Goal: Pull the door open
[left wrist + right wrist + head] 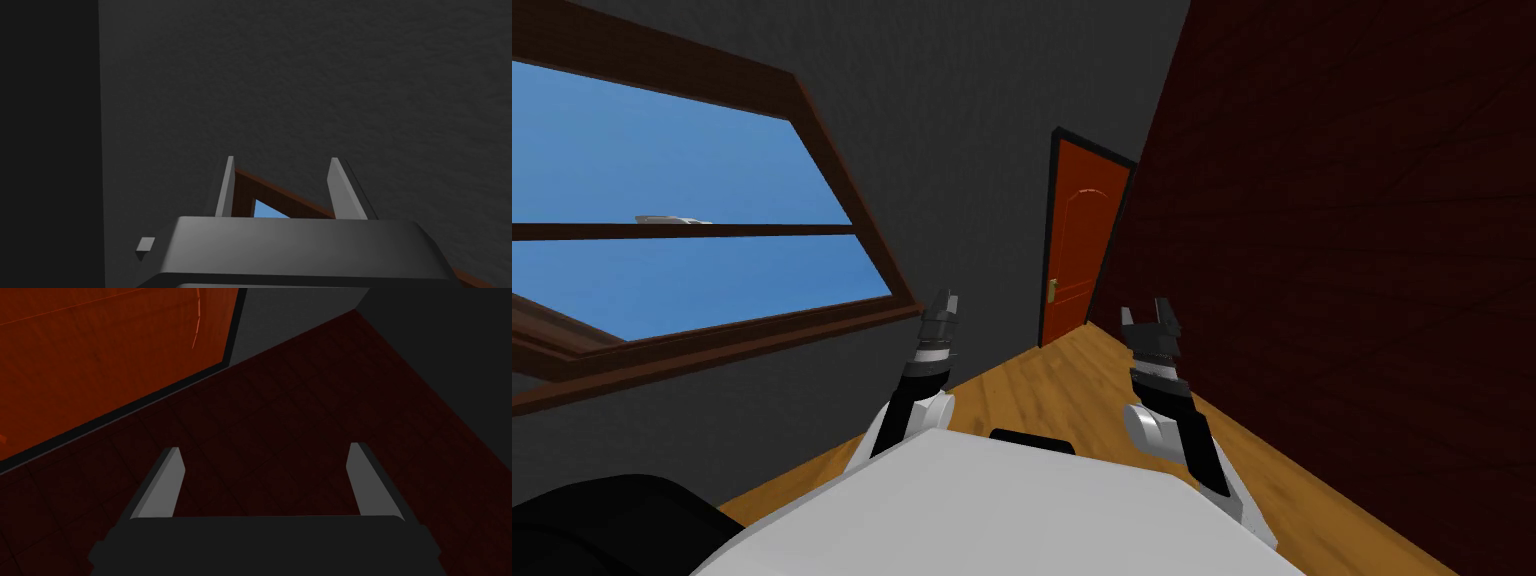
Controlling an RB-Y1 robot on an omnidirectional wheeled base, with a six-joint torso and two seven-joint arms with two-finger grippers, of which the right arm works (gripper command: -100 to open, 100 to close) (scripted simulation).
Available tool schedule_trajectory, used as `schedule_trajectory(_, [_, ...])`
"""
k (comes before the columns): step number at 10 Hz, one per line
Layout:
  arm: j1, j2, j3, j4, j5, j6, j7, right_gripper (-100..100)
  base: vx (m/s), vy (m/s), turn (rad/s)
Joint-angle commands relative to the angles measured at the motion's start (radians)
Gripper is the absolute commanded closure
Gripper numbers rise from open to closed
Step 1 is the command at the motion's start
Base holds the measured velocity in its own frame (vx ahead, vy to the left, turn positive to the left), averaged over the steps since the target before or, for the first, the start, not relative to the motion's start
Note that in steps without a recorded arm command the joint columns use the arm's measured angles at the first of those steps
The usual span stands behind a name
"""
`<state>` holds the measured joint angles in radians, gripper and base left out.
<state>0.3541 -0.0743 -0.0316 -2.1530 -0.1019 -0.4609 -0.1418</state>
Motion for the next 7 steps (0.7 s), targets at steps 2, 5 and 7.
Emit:
schedule_trajectory(2, [-0.029,-0.007,-0.017,0.053,-0.028,-0.007,-0.023,-100,0.079,-0.090,0.198])
schedule_trajectory(5, [-0.067,-0.013,-0.040,0.125,-0.072,-0.013,-0.057,-100,0.081,-0.126,0.262])
schedule_trajectory(7, [-0.087,-0.016,-0.051,0.162,-0.094,-0.017,-0.075,-100,0.066,-0.126,0.215])
